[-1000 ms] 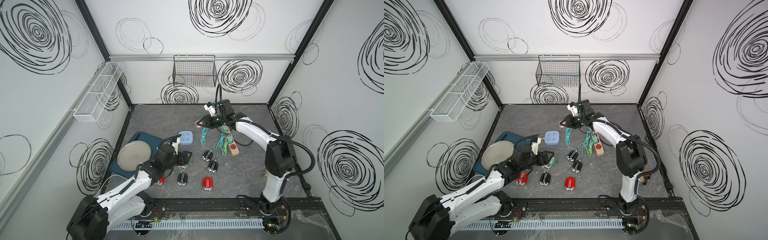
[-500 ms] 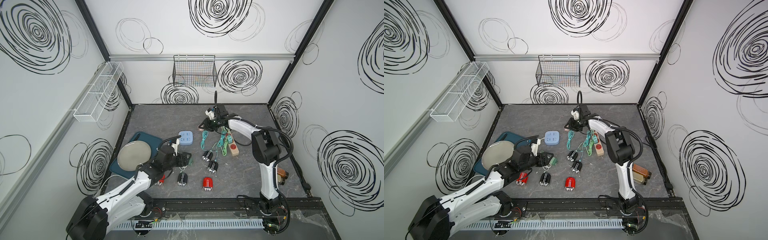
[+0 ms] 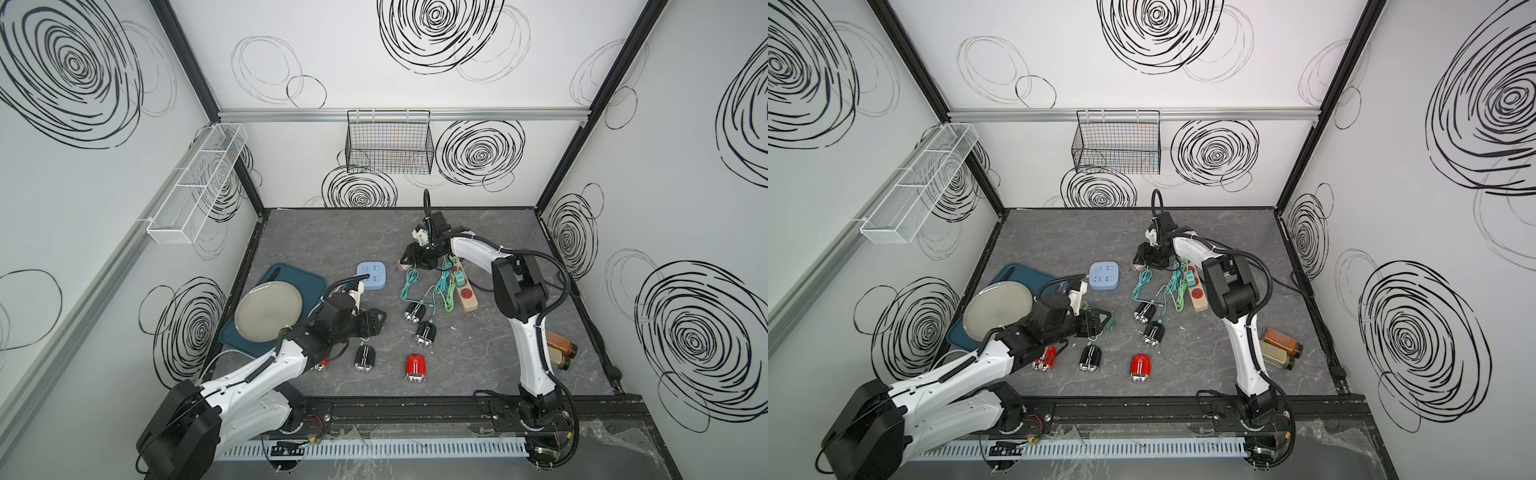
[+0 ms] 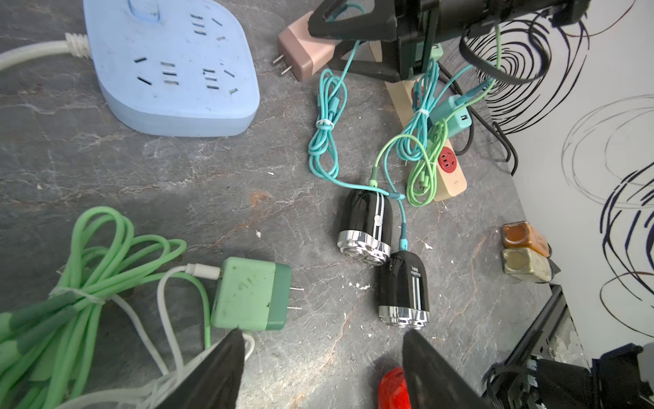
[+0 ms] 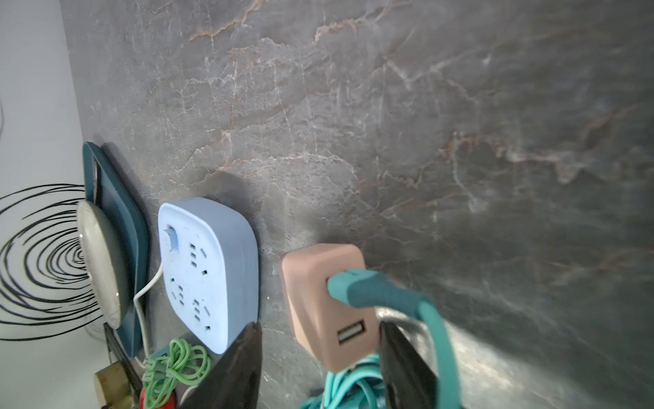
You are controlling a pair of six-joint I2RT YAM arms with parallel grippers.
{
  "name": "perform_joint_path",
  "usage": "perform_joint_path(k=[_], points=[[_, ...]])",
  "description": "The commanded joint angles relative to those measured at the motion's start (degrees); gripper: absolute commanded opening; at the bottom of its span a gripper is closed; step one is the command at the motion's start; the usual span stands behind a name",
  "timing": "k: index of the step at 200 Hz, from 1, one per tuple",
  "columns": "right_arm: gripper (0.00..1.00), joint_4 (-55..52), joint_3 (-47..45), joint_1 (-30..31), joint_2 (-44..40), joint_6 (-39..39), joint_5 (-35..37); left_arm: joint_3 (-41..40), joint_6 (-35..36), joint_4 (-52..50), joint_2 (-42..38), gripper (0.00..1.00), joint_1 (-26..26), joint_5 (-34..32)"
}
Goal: Unplug the electric shaver
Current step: Place the plug at the center of the board.
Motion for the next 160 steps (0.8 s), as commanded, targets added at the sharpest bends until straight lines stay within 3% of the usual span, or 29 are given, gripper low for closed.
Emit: perform_joint_path(k=[1, 28, 86, 120, 160], points=[[0.61, -2.9, -0.3, 0.6, -7.2, -2.2, 4.4, 0.4, -0.8, 3.1, 0.6, 0.74, -0.9, -1.1], [0.62, -4.0, -6.1, 0.9, -15.7, -4.9, 7.7, 0.9, -0.8, 3.1, 1.2, 0.74, -1.6, -1.3], [0.41, -3.8, -28.9, 0.8, -39.1, -8.5, 15.1, 2.3, 1.2, 3.1, 1.8, 0.75, -3.7, -1.2], [0.37, -1.4, -41.8, 1.4, -49.3, -6.9, 9.3, 5.4, 4.3, 2.4, 5.2, 0.74, -7.4, 0.1], [0.32, 2.2, -55.9, 1.1, -61.7, -1.6, 7.6, 12.9, 5.2, -0.4, 13.4, 0.71, -14.0, -4.6]])
